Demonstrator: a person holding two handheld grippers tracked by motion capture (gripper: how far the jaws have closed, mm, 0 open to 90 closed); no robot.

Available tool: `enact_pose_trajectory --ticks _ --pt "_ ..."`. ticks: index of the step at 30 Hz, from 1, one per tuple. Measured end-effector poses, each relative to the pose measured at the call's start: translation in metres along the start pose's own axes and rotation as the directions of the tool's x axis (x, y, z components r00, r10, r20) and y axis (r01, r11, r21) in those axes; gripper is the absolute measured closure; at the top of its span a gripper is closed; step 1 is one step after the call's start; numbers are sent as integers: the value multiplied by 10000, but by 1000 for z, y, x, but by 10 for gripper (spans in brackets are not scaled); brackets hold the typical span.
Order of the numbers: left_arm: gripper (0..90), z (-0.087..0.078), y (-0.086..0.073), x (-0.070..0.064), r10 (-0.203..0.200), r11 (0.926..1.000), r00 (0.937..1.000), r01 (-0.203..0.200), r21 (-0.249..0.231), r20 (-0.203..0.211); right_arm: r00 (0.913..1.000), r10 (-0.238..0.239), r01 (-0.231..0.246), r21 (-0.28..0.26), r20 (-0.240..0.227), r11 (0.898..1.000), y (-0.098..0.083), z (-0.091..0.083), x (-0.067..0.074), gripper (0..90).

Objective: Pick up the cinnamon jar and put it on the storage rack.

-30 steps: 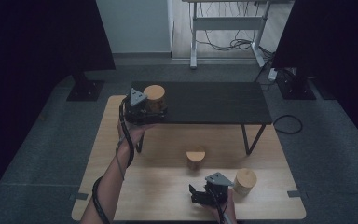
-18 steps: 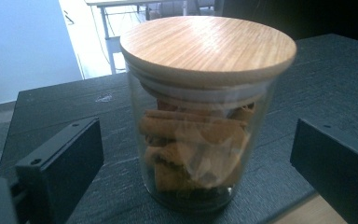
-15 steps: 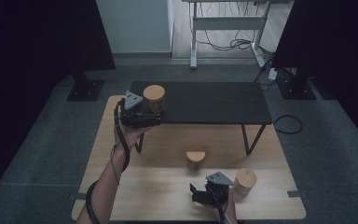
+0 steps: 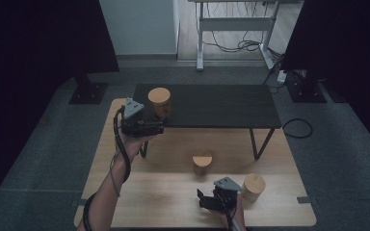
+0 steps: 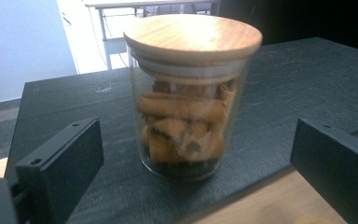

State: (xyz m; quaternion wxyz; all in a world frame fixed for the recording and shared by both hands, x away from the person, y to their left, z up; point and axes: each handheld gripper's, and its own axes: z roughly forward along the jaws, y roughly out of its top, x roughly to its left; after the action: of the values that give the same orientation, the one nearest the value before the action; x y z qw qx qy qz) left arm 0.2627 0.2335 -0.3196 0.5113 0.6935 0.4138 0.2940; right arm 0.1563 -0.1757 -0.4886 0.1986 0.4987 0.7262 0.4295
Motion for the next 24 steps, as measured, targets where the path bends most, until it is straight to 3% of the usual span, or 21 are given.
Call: enact_pose_trajectory --ticks 9,18,21,24 --pt "23 -18 -13 -2 -37 10000 9999 37 67 106 10000 -65 65 -1 8 10000 0 0 2 40" --pt "27 -41 -33 -5 -238 9996 9991 243 -148 345 10000 -91 91 3 21 10000 0 0 2 38" --pt "28 -45 -41 -8 -153 9999 9994 154 -56 307 9999 -101 101 9 35 9999 0 0 2 38" --pt "28 -48 -50 -6 -333 9994 9985 332 15 429 9999 -104 104 4 25 9999 -1 0 1 37"
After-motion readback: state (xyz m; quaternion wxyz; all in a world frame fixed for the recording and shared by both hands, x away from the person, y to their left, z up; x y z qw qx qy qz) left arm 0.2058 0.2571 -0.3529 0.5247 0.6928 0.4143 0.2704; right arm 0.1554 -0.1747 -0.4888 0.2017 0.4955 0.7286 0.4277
